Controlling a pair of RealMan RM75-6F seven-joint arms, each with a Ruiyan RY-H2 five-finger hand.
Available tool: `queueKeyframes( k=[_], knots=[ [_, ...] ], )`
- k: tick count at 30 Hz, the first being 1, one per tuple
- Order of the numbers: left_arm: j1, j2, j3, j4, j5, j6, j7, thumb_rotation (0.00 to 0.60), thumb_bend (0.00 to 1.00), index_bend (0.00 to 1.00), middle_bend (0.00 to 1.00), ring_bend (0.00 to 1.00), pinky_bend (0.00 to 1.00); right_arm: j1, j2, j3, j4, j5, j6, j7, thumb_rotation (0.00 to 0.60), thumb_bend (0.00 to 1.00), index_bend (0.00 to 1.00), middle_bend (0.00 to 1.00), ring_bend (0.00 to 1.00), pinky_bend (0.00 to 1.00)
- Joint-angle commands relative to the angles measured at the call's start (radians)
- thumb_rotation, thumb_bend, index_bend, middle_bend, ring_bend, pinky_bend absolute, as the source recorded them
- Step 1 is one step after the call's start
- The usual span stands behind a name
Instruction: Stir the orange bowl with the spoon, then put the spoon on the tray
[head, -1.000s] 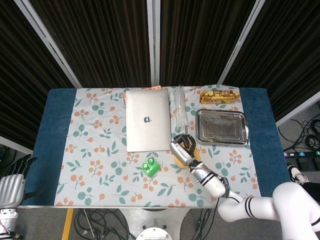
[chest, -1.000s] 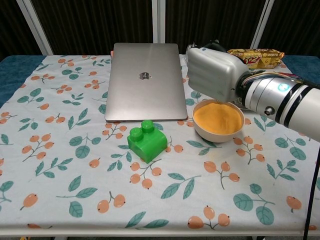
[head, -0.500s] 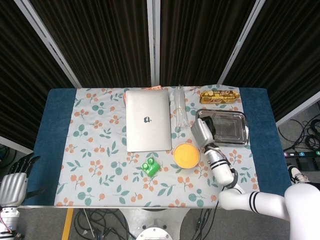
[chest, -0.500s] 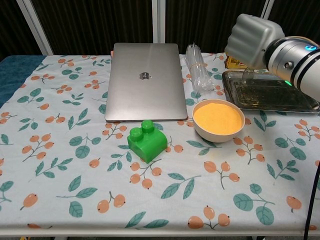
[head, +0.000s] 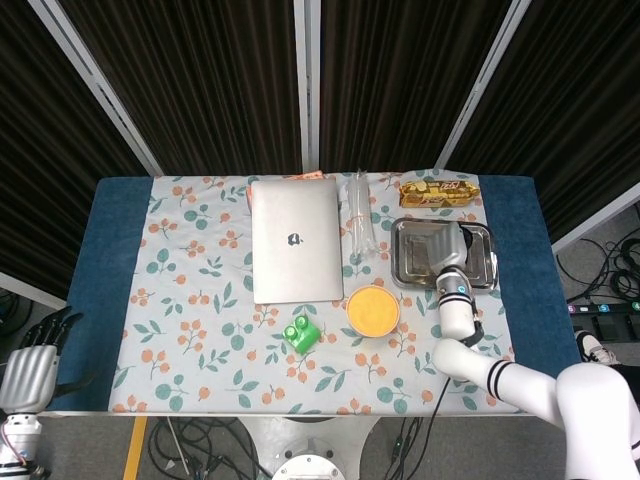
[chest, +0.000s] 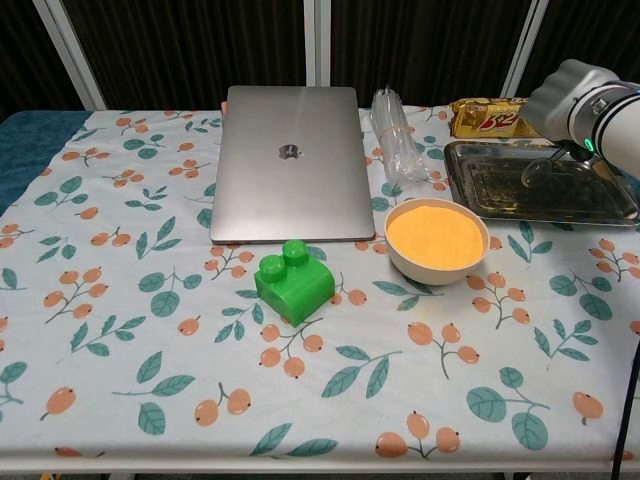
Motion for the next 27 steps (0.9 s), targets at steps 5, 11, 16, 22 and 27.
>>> queueKeyframes(
  k=[5, 11, 16, 22, 27],
  knots=[
    [0.005, 0.002, 0.003, -0.003, -0.003, 0.003, 0.002, 0.6, 0.14, 0.22, 0.2, 0.12, 0.18, 0.037, -0.098, 0.006, 0.169, 0.076, -0.082, 0.097, 0.6, 0.32, 0.72, 1.0, 0.99, 0.99],
    [0.004, 0.002, 0.002, -0.003, -0.001, 0.005, 0.002, 0.6, 0.14, 0.22, 0.19, 0.12, 0.18, 0.042, -0.098, -0.003, 0.194, 0.077, -0.085, 0.141, 0.6, 0.21, 0.53, 1.0, 0.99, 0.99],
    [0.002, 0.001, 0.001, -0.002, 0.004, 0.006, 0.002, 0.6, 0.14, 0.22, 0.2, 0.12, 0.18, 0.032, -0.061, -0.001, 0.153, 0.08, -0.079, 0.189, 0.6, 0.19, 0.47, 1.0, 0.99, 0.99],
    [0.003, 0.008, -0.003, -0.005, 0.006, 0.016, 0.0, 0.6, 0.14, 0.22, 0.19, 0.12, 0.18, -0.012, 0.074, 0.013, -0.018, 0.044, -0.037, 0.304, 0.6, 0.19, 0.43, 1.0, 0.99, 0.99],
    [0.001, 0.013, -0.013, -0.007, -0.001, 0.02, -0.001, 0.6, 0.14, 0.22, 0.2, 0.12, 0.18, -0.136, 0.297, -0.004, -0.34, -0.102, 0.066, 0.495, 0.6, 0.19, 0.43, 0.92, 0.88, 0.97]
  ],
)
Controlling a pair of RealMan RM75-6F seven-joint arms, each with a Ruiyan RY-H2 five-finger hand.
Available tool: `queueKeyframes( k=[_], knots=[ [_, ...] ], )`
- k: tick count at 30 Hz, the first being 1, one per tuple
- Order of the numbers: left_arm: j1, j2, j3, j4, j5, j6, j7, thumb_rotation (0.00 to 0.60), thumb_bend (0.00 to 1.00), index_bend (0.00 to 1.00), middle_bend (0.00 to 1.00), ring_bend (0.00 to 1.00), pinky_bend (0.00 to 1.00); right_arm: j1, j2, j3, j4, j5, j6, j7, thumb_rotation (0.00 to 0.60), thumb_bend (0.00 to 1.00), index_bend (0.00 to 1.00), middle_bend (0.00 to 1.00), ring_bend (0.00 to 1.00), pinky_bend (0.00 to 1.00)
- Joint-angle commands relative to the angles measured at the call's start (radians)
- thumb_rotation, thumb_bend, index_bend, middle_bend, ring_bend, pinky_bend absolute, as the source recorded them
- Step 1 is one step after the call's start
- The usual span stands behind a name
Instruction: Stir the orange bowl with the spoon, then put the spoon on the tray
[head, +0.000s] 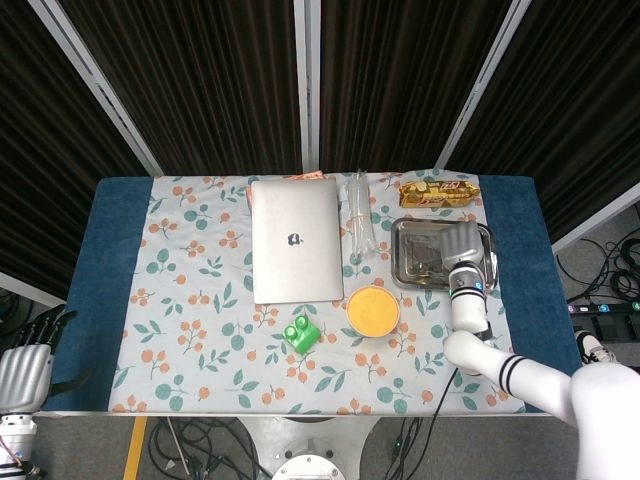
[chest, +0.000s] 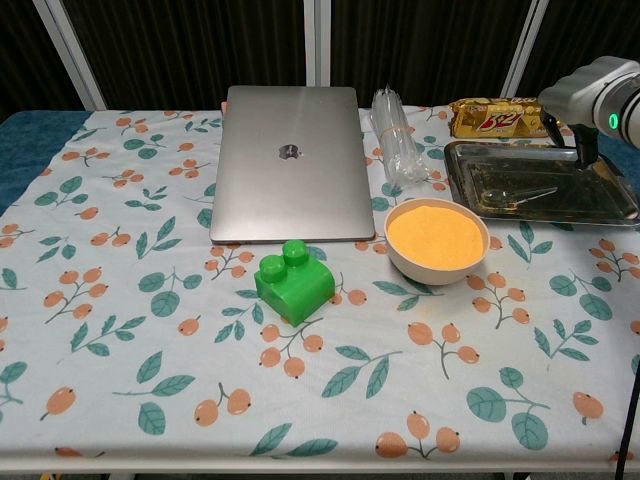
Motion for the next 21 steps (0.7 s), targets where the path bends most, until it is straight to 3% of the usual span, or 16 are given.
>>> queueKeyframes(
  k=[1, 7, 12, 15, 21],
  knots=[
    [-0.003, 0.002, -0.004, -0.002, -0.001, 0.001, 0.001, 0.6, 0.14, 0.22, 0.2, 0.12, 0.18, -0.141, 0.234, -0.017, -0.316, -0.166, 0.113, 0.217, 0.6, 0.19, 0.43, 0.9, 0.86, 0.96],
    [-0.019, 0.009, -0.014, -0.012, 0.007, -0.004, 0.015, 0.6, 0.13, 0.22, 0.2, 0.12, 0.18, -0.371, 0.445, -0.076, -0.55, -0.476, 0.236, 0.608, 0.6, 0.23, 0.36, 0.56, 0.51, 0.63],
    [-0.031, 0.018, -0.023, -0.031, 0.013, -0.002, 0.036, 0.6, 0.13, 0.22, 0.2, 0.12, 0.18, -0.532, 0.539, -0.163, -0.606, -0.739, 0.32, 0.903, 0.6, 0.25, 0.2, 0.32, 0.21, 0.36],
    [-0.034, 0.022, -0.024, -0.042, 0.015, -0.003, 0.048, 0.6, 0.13, 0.22, 0.2, 0.12, 0.18, -0.61, 0.535, -0.201, -0.591, -0.86, 0.412, 1.02, 0.6, 0.24, 0.19, 0.24, 0.12, 0.29],
    [-0.04, 0.03, -0.024, -0.063, 0.016, -0.005, 0.071, 0.6, 0.13, 0.22, 0.2, 0.12, 0.18, -0.721, 0.491, -0.26, -0.521, -1.024, 0.554, 1.134, 0.6, 0.25, 0.18, 0.24, 0.11, 0.27]
  ],
)
